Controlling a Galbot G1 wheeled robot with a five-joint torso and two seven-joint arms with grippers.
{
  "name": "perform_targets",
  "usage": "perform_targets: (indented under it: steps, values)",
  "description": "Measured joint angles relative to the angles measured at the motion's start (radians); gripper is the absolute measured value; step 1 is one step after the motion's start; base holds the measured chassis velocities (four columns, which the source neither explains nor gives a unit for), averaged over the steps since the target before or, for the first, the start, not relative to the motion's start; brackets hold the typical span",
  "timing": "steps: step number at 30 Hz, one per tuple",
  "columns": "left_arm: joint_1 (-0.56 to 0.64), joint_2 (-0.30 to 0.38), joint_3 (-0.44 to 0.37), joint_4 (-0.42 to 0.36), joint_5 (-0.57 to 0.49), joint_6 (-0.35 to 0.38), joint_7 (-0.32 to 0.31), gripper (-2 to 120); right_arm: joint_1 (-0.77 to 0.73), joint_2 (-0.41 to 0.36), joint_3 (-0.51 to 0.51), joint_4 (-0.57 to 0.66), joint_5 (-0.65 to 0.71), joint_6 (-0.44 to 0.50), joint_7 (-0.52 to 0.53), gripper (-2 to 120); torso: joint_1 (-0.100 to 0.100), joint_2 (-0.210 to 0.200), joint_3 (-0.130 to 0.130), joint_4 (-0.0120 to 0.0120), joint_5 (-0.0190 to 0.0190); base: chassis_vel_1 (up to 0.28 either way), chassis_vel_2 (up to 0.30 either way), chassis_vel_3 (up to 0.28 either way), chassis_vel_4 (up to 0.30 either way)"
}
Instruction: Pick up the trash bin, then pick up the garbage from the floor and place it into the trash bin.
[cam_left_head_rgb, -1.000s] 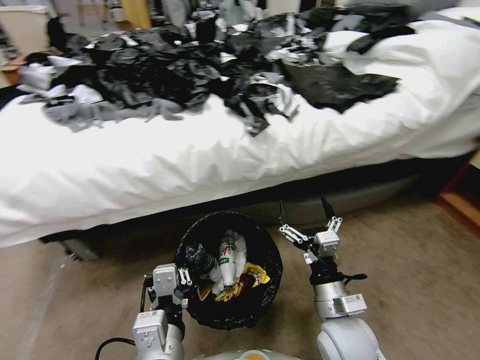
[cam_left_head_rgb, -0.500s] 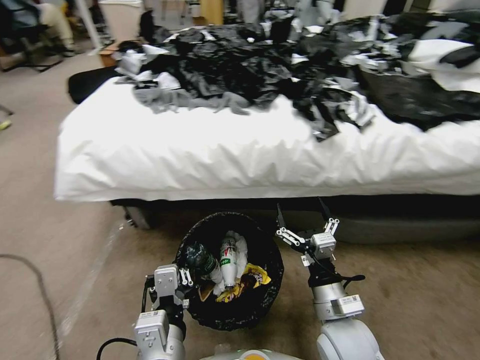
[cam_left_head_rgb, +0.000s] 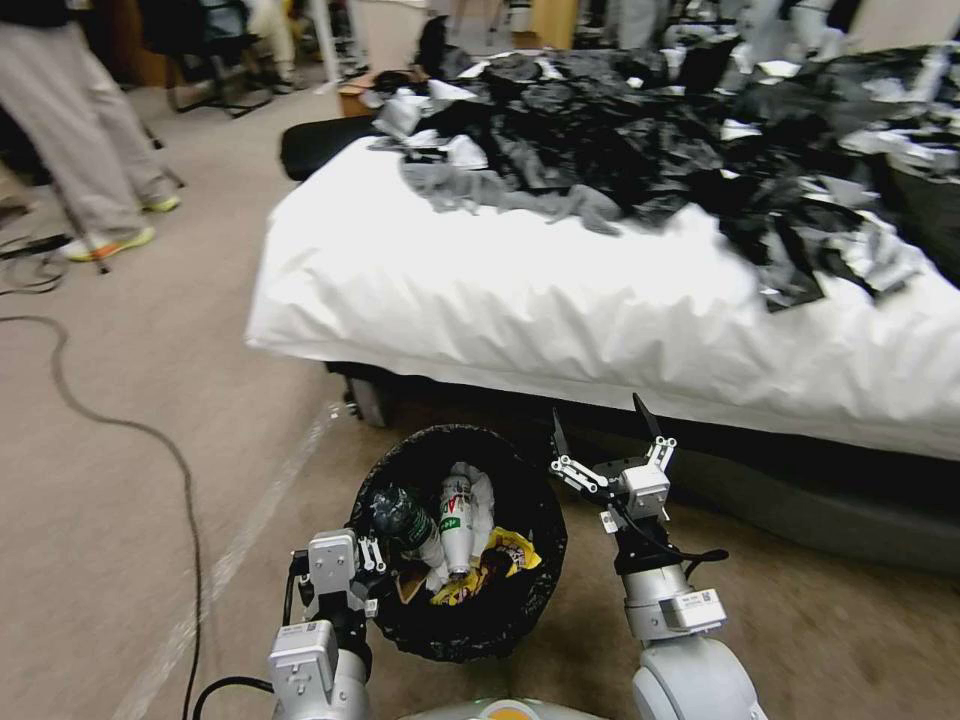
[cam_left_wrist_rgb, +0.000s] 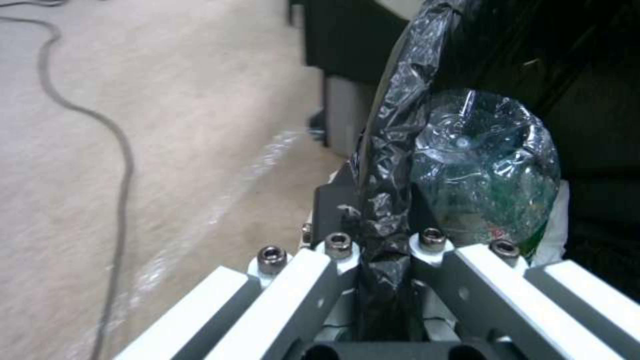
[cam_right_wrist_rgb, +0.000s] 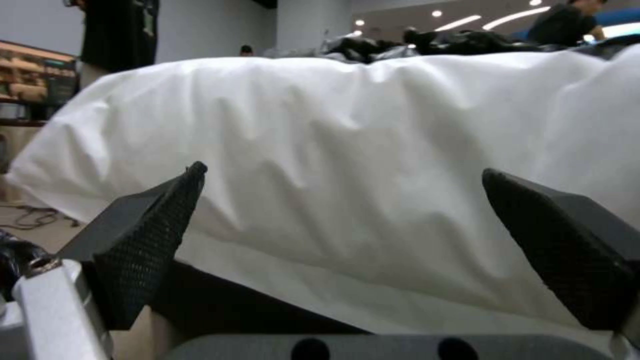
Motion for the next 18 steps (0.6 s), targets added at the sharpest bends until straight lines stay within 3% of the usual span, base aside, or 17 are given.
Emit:
perform_targets:
  steps: [18]
  values:
    - [0.000, 0.001, -0.018, -0.017, -0.010, 0.002, -0.001, 0, -0.004, 0.000, 0.008, -0.003, -0.004, 0.011, 0.006, 100, 0.000, 0.000, 0.000, 0.0000, 0.0000, 0.124, 0.119, 0.124, 0.122]
